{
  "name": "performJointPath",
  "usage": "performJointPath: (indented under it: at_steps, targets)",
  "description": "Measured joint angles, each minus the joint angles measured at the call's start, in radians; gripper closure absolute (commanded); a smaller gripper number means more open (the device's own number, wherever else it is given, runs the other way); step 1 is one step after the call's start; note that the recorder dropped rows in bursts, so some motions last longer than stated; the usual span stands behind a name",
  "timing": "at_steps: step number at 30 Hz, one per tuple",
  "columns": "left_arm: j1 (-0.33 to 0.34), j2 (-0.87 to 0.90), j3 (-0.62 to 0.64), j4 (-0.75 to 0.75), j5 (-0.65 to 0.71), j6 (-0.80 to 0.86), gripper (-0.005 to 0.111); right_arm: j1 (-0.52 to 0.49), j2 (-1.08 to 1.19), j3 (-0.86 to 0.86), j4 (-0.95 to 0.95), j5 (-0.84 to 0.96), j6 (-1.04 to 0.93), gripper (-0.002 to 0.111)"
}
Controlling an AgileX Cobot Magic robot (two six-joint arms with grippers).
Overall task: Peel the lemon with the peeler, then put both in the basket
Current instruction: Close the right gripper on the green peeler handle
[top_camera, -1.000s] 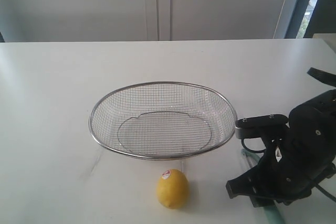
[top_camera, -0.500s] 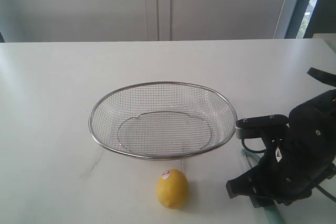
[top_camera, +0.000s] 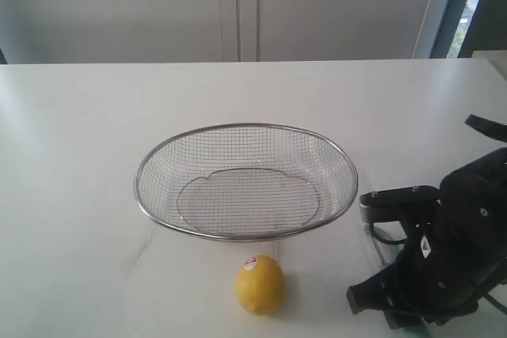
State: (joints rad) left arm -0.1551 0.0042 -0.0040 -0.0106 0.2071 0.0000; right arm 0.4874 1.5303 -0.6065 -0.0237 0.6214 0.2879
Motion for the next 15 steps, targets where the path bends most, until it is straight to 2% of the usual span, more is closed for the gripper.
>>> performJointPath:
  at_steps: [15]
  targets:
    - [0.0, 0.0, 0.0, 0.0, 0.0, 0.0, 0.107, 0.0, -0.001, 0.0, -0.01, -0.057, 0.004, 0.066]
